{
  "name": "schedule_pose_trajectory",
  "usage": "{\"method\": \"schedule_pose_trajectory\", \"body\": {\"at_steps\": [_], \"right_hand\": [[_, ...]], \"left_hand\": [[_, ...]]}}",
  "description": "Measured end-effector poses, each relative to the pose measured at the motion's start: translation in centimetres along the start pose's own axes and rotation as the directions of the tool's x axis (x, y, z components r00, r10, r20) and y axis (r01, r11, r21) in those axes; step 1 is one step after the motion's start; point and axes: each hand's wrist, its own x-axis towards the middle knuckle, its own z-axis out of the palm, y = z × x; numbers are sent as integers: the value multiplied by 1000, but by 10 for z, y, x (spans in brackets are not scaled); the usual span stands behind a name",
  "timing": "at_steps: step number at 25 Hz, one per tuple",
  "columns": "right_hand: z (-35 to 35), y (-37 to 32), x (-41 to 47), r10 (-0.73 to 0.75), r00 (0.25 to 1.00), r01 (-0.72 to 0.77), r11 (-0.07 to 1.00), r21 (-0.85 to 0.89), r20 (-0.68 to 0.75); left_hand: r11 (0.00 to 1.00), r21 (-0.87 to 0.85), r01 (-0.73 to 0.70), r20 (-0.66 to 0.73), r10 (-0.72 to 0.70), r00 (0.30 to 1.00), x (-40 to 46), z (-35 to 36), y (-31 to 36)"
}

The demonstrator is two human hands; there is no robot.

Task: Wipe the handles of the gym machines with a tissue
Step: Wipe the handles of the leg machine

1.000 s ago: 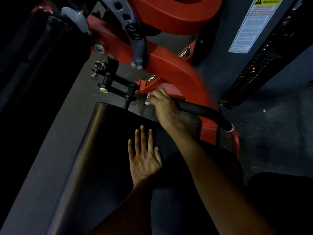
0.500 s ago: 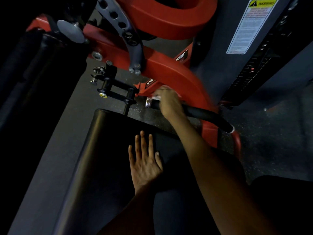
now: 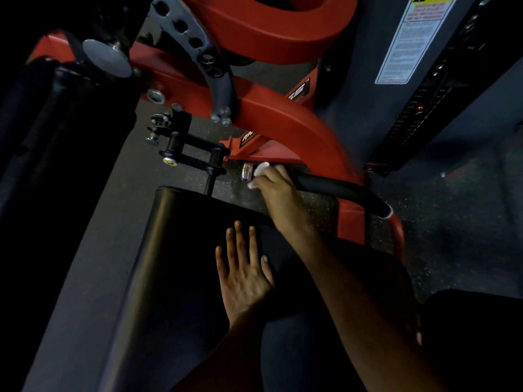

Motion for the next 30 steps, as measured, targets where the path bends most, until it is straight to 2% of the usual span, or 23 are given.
{"method": "schedule_pose_trajectory", "body": {"at_steps": [1, 2, 4, 5, 6, 7, 9, 10, 11, 12, 13, 14, 16, 17, 18, 19, 21, 23, 24, 26, 28, 29, 30], "right_hand": [[-2, 11, -10, 12, 1000, -12, 1000, -9, -21], [-3, 24, -25, 99, 992, -101, 994, -28, -74], [-15, 39, -49, 323, 900, -338, 941, -3, -293], [-15, 37, -52, 372, 849, -391, 920, 29, -375], [-15, 27, -44, 372, 846, -382, 923, 53, -382], [-13, 13, -31, 309, 894, -306, 950, 62, -325], [-7, -20, -6, 78, 995, -76, 996, 38, -66], [-12, -29, 2, -27, 999, 27, 999, -23, 31], [2, -9, 2, -97, 992, 104, 989, -109, 75], [4, 11, -4, -97, 992, 110, 978, -175, 81], [4, 37, -16, -25, 998, 41, 967, -251, 64], [1, 54, -33, 127, 991, -112, 952, -284, 37], [-11, 59, -56, 413, 908, -420, 887, -194, -75], [-13, 49, -57, 442, 890, -454, 884, -116, -115], [-16, 26, -47, 386, 912, -394, 919, -27, -141], [-14, 7, -31, 253, 958, -253, 967, 20, -137], [-7, -18, -4, -9, 1000, 9, 1000, -20, -28], [-7, -18, 6, -52, 996, 59, 993, -105, 72], [-7, -6, -1, 28, 996, -18, 993, -119, 84], [-15, 21, -26, 277, 960, -281, 950, -137, -52], [-21, 30, -44, 498, 834, -511, 860, 10, -239], [-22, 24, -42, 527, 801, -529, 845, 76, -285], [-23, 11, -32, 505, 824, -498, 862, 98, -257]], "left_hand": [[1000, 1, -4, -5, 4, 1000, 0, 0, 0], [1000, 0, -3, -2, 3, 1000, 0, 1, 1], [1000, -4, 6, 10, -6, 1000, 1, 2, 0], [1000, -1, 7, 12, -7, 1000, 0, 2, 0], [1000, 6, 6, 11, -6, 1000, 0, 2, 0], [1000, 11, 5, 12, -5, 1000, 0, 2, 1], [1000, 14, 9, 15, -9, 1000, 0, 2, 1], [1000, 18, 10, 14, -10, 1000, 0, 2, 1], [1000, 21, 12, 13, -12, 1000, 0, 2, 1], [1000, 19, 12, 13, -12, 1000, 0, 2, 1], [1000, 14, 10, 13, -10, 1000, 0, 3, 1], [1000, 8, 9, 10, -9, 1000, 1, 3, 1], [1000, 6, 12, 9, -12, 1000, 1, 3, 1], [1000, 7, 12, 11, -12, 1000, 0, 3, 1], [1000, 9, 12, 12, -12, 1000, 0, 3, 2], [1000, 13, 13, 10, -13, 1000, 0, 3, 2], [1000, 14, 17, 8, -17, 1000, 1, 1, 2], [1000, 9, 14, 0, -14, 1000, 1, 1, 1], [1000, 8, 8, 0, -8, 1000, 0, 1, 1], [1000, 10, 4, 0, -4, 1000, 0, 3, 1], [1000, 5, 11, 3, -11, 1000, 1, 3, 1], [1000, 4, 10, 2, -10, 1000, 1, 3, 1], [1000, 5, 8, -2, -8, 1000, 2, 2, 2]]}}
